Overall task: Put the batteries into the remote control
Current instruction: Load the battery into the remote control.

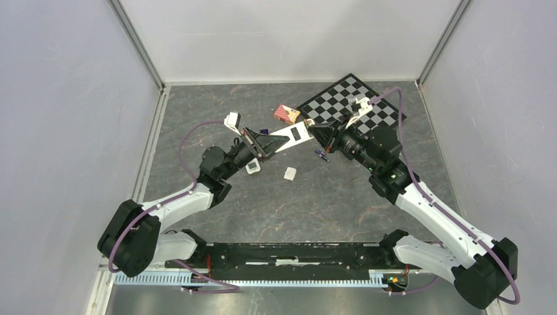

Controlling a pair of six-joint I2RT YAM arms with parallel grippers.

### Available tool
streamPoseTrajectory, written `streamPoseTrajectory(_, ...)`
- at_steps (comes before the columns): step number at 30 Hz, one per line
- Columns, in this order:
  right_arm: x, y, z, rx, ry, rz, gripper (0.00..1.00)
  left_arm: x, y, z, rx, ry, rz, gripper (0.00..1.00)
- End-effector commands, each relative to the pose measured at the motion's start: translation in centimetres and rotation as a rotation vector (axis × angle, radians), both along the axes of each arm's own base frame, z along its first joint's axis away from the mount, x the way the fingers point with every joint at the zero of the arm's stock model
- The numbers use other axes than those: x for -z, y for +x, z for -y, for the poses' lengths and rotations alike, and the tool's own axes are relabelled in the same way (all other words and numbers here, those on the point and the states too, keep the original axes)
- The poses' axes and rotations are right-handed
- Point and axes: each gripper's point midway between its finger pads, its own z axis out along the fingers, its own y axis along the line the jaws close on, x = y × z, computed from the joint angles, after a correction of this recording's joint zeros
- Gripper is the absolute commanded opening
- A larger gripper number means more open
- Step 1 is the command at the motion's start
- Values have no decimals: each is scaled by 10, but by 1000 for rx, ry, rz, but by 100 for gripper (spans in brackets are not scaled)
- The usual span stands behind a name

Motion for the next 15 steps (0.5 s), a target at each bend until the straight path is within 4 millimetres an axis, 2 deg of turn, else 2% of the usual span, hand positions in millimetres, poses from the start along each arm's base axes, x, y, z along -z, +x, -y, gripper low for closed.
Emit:
streamPoseTrajectory(1, -5, 5, 2, 23, -1, -4, 14, -46, -15, -8, 37, -157, 81, 2)
streamPoseTrajectory(9, -11, -1, 9, 36, -2, -9, 30, -46, -10, -11, 8, -179, 71, 2)
streamPoseTrajectory(15, -31, -5, 8, 26, 45, -14, 39, -44, -10, -11, 6, -178, 76, 2)
